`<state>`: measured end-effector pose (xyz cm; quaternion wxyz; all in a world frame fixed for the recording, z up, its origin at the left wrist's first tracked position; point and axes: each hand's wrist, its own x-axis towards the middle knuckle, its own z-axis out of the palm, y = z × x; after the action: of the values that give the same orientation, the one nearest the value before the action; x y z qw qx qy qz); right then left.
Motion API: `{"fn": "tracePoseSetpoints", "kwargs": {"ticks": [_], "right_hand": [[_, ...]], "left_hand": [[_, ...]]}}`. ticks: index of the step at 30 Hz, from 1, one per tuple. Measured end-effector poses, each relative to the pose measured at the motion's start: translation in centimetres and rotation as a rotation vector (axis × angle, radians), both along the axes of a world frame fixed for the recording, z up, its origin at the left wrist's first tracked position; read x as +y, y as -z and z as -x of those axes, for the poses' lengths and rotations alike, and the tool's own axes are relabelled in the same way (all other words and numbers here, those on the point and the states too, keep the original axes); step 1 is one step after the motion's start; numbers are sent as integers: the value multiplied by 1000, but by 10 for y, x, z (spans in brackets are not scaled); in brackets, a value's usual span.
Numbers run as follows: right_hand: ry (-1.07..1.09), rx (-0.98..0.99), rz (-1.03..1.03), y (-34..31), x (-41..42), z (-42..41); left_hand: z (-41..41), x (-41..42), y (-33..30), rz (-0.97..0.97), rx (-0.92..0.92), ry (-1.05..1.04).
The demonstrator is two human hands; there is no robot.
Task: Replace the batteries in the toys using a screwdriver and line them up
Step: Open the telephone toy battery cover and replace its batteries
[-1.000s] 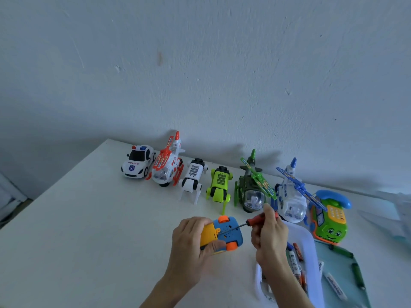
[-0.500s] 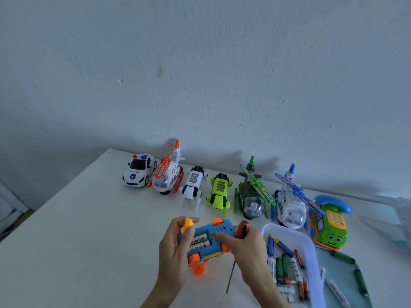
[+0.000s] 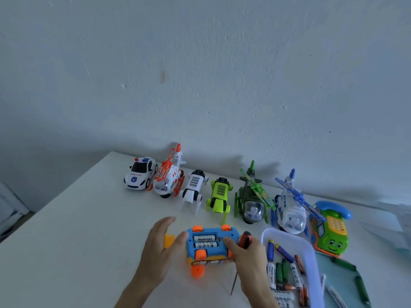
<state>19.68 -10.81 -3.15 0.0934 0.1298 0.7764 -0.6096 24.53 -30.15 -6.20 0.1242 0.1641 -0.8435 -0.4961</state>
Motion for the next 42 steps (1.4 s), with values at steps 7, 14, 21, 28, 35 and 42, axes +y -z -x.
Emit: {"fn": "tracePoseSetpoints", "kwargs": {"ticks": [7,14,21,28,35,42], "right_hand": [[-68,34,-86,-3,1,-3],[-149,496,-361,-70,9,-10],[-299,677,-104,-86,-18,0],[-464,751,-177,-81,-38,6],[-493,764,-203,-82,-38,10],[-526,748,-206,-82,-43,16]], "left_hand": [[3,46,-10,-153,-39,273],[-1,48,-8,-134,55,293],[-2,49,-1,-160,85,255],[3,46,2,-164,95,259],[5,46,4,-176,107,267],[5,43,3,-209,97,277]]}}
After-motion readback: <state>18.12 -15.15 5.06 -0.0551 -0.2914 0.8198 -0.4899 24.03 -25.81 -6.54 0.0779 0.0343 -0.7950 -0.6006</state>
